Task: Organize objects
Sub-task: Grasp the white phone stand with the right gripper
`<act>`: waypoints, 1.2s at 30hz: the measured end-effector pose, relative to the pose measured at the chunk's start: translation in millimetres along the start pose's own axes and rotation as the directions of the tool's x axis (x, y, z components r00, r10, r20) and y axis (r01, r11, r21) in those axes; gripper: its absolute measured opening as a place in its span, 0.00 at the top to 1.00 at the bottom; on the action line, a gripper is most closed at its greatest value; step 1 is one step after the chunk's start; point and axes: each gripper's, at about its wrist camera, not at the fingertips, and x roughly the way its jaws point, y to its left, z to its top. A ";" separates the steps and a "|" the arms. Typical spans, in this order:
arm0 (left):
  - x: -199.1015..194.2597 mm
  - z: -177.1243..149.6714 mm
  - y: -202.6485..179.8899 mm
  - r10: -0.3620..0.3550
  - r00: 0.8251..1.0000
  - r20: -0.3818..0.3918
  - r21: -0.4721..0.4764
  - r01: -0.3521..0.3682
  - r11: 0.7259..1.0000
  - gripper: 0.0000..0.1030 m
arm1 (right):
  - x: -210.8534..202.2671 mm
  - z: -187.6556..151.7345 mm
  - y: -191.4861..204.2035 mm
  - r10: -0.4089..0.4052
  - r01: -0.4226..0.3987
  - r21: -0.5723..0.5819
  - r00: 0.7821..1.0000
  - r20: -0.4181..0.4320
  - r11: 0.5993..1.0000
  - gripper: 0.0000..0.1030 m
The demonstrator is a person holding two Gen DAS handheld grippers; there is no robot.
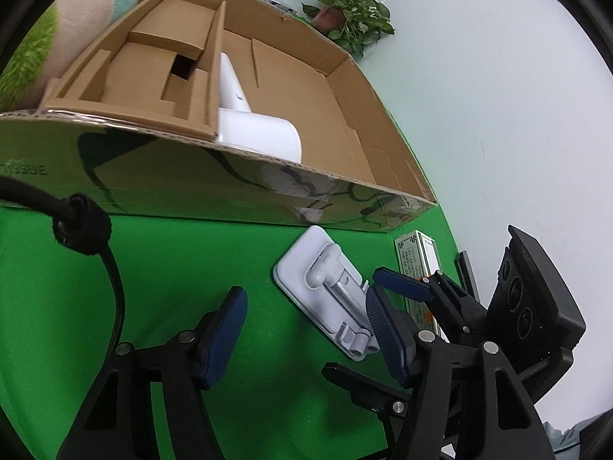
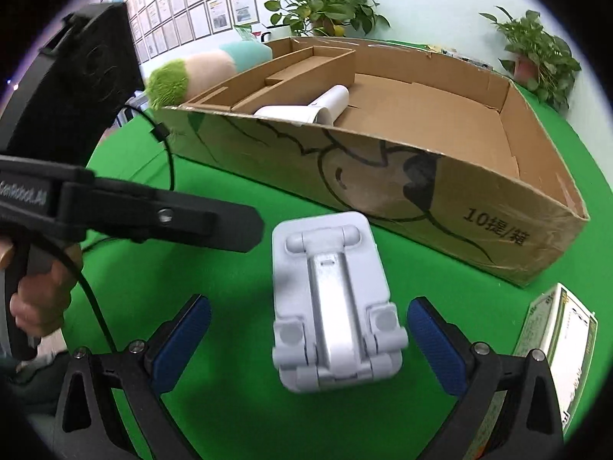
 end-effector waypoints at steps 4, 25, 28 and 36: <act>-4.3 -3.2 3.0 0.004 1.000 0.001 -0.004 -0.004 1.000 0.40 | 0.1 -2.5 7.3 -0.030 0.030 -0.034 0.999 -0.010 0.999 0.11; -8.3 -16.8 20.4 -0.091 0.995 -0.029 -0.062 0.089 0.994 0.40 | 6.8 -11.2 31.2 -0.076 0.076 0.006 0.997 0.003 0.997 0.27; -8.6 -18.7 20.6 -0.100 0.994 -0.033 -0.061 0.098 0.993 0.40 | 3.6 -14.7 33.8 -0.073 0.073 0.011 0.997 0.002 0.997 0.34; -22.7 -27.3 25.8 -0.118 0.991 -0.057 -0.063 0.114 0.991 0.47 | -11.7 -30.2 43.4 0.023 -0.025 0.125 1.000 0.010 0.992 0.35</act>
